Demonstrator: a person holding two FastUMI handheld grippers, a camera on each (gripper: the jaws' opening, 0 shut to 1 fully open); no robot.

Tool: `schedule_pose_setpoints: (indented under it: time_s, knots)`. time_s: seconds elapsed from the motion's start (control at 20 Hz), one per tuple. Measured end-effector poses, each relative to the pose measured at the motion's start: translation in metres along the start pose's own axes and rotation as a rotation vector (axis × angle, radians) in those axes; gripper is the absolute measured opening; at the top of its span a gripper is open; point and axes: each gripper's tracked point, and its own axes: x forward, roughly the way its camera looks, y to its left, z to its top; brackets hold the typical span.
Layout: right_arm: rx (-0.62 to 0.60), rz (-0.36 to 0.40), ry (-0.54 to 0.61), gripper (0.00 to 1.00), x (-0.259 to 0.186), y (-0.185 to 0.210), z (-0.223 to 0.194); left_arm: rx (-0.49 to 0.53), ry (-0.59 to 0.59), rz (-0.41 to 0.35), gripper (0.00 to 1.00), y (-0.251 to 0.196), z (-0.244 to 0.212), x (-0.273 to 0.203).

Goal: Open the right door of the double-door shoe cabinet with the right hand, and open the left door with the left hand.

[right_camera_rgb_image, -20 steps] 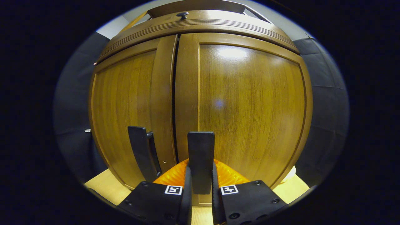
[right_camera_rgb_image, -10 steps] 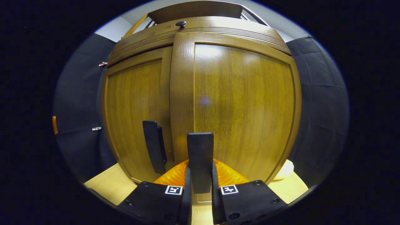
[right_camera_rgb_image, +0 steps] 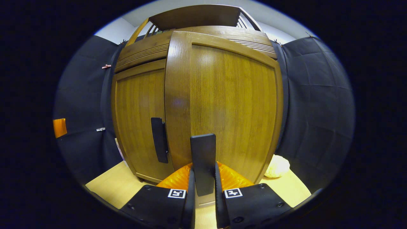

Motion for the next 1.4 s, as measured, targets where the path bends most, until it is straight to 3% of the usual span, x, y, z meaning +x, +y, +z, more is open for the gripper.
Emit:
schedule_pose_setpoints:
  time_s: [0.35,0.7,0.8,1.05,1.4]
  knots:
    - [-0.008,-0.038,-0.002,0.26,-0.036,-0.025,-0.005,0.000,-0.005,-0.030,0.94,-0.013,0.000,-0.005]
    - [0.010,-0.074,0.009,0.29,-0.060,-0.053,-0.004,-0.002,-0.006,-0.074,0.92,-0.032,0.003,-0.005]
    - [0.014,-0.086,0.005,0.25,-0.066,-0.059,-0.002,-0.003,-0.013,-0.080,0.94,-0.035,0.005,-0.006]
    - [0.041,-0.112,0.003,0.28,-0.085,-0.083,0.005,-0.002,-0.020,-0.099,0.92,-0.042,0.006,-0.007]
    - [0.076,-0.046,0.023,0.25,-0.104,-0.110,0.008,-0.003,-0.014,-0.136,0.92,-0.061,0.006,-0.007]
